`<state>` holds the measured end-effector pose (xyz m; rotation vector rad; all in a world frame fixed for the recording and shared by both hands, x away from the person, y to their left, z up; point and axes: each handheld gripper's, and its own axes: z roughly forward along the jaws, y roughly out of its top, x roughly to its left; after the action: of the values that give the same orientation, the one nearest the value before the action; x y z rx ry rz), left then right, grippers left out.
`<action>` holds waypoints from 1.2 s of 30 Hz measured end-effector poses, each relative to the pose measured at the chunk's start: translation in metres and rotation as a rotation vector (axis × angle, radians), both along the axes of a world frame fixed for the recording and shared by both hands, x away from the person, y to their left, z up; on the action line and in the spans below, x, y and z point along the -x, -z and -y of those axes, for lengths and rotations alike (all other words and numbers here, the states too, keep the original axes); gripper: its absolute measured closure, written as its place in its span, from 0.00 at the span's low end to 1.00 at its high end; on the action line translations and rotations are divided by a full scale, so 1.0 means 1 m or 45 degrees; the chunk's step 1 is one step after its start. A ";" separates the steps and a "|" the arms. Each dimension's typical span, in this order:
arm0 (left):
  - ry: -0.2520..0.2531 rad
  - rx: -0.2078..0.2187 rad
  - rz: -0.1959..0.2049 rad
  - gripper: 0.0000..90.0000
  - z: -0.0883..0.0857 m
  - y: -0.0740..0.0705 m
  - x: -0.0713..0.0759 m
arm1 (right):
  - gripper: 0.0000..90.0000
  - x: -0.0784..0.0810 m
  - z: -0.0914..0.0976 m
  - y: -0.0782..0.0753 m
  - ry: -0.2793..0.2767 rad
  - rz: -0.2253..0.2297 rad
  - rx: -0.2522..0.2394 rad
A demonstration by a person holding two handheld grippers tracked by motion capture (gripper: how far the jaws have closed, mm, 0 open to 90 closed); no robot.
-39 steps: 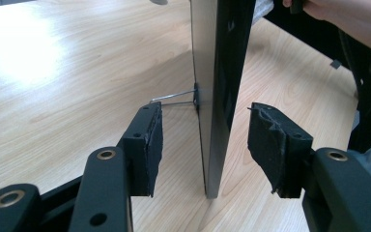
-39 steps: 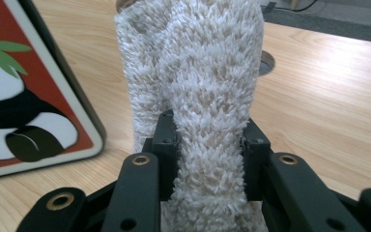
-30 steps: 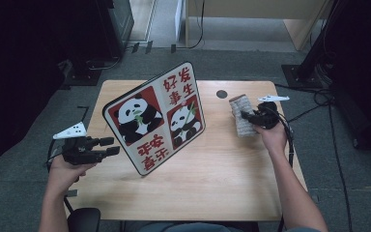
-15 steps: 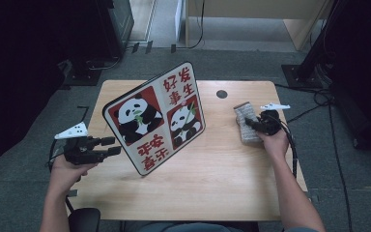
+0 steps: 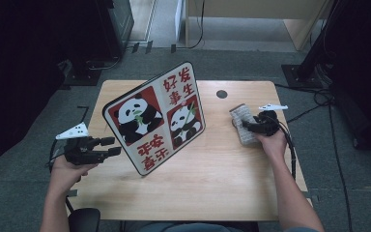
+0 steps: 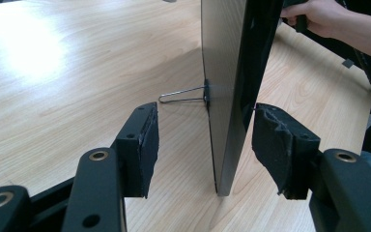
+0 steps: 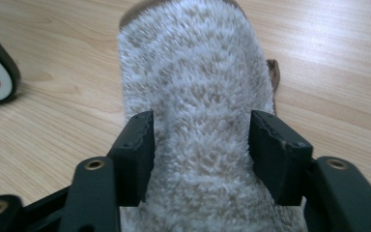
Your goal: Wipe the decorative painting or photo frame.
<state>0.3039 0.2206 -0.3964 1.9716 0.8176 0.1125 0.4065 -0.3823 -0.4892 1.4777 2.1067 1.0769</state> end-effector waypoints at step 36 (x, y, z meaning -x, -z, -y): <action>-0.090 -0.086 0.005 0.48 -0.008 0.026 -0.022 | 0.46 0.073 -0.039 -0.030 -0.212 0.055 -0.040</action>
<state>0.3258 0.2284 -0.4222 2.0052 0.8918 0.1877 0.3337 -0.3435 -0.4592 1.2989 2.2238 1.1945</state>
